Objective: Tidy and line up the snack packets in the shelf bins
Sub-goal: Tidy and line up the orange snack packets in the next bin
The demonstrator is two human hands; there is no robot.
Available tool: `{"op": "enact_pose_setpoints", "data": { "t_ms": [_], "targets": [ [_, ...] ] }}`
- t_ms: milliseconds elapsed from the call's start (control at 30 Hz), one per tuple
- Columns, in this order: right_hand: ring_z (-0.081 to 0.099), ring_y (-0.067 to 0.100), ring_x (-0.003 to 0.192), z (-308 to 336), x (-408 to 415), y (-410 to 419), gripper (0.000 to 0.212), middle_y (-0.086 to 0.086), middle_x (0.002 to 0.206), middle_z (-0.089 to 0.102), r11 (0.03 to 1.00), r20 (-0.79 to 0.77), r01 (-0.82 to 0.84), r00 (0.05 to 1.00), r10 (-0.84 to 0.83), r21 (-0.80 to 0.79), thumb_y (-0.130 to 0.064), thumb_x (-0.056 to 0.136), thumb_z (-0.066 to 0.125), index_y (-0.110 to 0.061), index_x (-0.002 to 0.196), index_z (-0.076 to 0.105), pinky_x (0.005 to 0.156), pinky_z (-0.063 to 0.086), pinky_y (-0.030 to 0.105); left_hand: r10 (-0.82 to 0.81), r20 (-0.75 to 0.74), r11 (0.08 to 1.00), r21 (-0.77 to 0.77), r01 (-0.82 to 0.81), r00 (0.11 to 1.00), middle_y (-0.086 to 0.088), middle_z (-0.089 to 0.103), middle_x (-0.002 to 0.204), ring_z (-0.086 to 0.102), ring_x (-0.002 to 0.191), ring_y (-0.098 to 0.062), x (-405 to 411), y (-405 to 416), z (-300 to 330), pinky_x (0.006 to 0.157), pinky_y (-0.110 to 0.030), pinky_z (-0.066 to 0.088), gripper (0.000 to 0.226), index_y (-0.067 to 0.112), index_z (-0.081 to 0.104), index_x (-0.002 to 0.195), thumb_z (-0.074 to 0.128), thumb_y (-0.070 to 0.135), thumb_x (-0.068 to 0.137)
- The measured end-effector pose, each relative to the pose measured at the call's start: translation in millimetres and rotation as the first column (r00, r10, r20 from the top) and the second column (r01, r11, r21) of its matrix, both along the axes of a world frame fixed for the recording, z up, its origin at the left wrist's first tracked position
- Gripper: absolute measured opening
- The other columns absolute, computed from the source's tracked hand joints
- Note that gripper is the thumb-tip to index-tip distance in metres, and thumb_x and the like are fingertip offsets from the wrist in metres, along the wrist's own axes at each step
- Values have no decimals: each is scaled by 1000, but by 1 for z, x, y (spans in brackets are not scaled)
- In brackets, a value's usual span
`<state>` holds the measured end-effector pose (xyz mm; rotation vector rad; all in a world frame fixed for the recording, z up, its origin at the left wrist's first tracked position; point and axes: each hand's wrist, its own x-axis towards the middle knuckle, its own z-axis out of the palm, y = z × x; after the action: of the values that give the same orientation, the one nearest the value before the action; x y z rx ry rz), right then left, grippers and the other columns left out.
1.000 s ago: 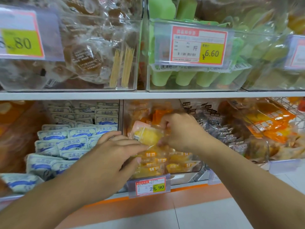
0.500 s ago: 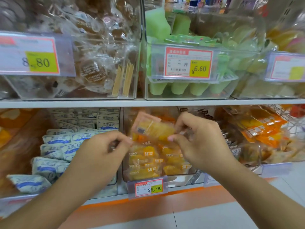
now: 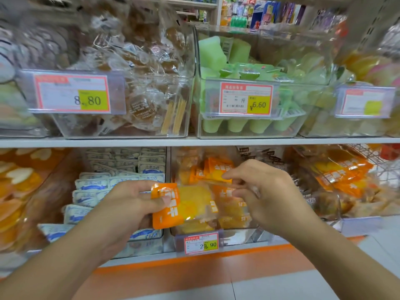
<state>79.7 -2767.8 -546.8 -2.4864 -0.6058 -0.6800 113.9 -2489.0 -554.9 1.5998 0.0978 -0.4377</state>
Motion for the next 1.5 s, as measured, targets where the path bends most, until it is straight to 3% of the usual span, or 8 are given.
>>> {"op": "enact_pose_setpoints", "data": {
  "t_ms": [233, 500, 767, 967, 1100, 1167, 1300, 1500],
  "targets": [
    [69, 40, 90, -4, -6, -10, 15, 27, 98, 68, 743, -470, 339, 882, -37, 577, 2, 89, 76, -9, 95, 67, 75, 62, 51, 43, 48, 998, 38, -45, 998, -17, 78, 101, 76, 90, -35, 8, 17, 5, 70, -43, 63, 39, 11, 72, 116, 77, -4, 80],
    [70, 28, 80, 3, -15, -12, 23, 9, 86, 74, 610, -421, 287, 903, 86, 739, 11, 84, 75, -10, 93, 73, 76, 57, 41, 94, 12, 995, -11, -94, 995, -25, 75, 96, 75, 80, -40, 3, 10, 5, 75, -58, 62, 42, 10, 72, 105, 81, 8, 64],
    [73, 20, 99, 5, -24, 23, 31, -3, 88, 80, 835, -72, -80, 987, 141, 545, 20, 72, 78, -11, 78, 83, 89, 57, 34, -33, -149, 974, -226, -1, 988, -29, 74, 105, 75, 90, -41, -18, -14, 12, 71, -56, 63, 40, 1, 74, 111, 70, 33, 88],
    [51, 1, 138, -2, -18, 23, 78, -26, 136, 65, 945, -362, 31, 927, 94, 325, 24, 81, 61, -38, 127, 73, 112, 42, 21, 39, -65, 964, -262, -55, 997, -18, 77, 102, 77, 84, -35, -21, -14, 10, 62, -46, 64, 37, 4, 67, 117, 76, 7, 82],
    [73, 26, 108, 1, -22, 22, 26, 11, 114, 75, 681, -601, 242, 715, 356, 691, -5, 97, 72, -17, 120, 71, 98, 59, 38, 47, 0, 960, -277, -45, 999, -16, 77, 104, 76, 90, -40, -21, -14, 12, 69, -53, 64, 36, 11, 65, 119, 73, 3, 85],
    [75, 32, 87, -6, -23, 27, 19, 26, 97, 71, 713, -640, 274, 703, 309, 645, -15, 93, 79, -4, 102, 67, 83, 60, 35, -3, 19, 966, -260, 8, 1000, -17, 76, 108, 75, 93, -41, -22, -15, 11, 73, -57, 62, 41, 13, 65, 120, 74, 2, 82],
    [69, 13, 68, -7, -12, 31, 14, 5, 76, 72, 706, -526, 360, 851, 19, 609, -3, 85, 83, -13, 87, 73, 64, 54, 22, -125, 95, 991, -36, 129, 988, -14, 77, 103, 76, 89, -39, -23, -18, 9, 78, -61, 61, 40, 25, 71, 107, 84, 2, 77],
    [62, 12, 83, -15, -4, 37, 24, -4, 93, 63, 835, -395, 299, 912, -109, 461, -14, 80, 86, -31, 85, 71, 74, 52, 33, -260, 213, 958, 178, 225, 942, -6, 77, 96, 76, 87, -30, -28, -20, 9, 80, -57, 61, 23, 34, 69, 102, 79, 17, 89]
  ]
}}
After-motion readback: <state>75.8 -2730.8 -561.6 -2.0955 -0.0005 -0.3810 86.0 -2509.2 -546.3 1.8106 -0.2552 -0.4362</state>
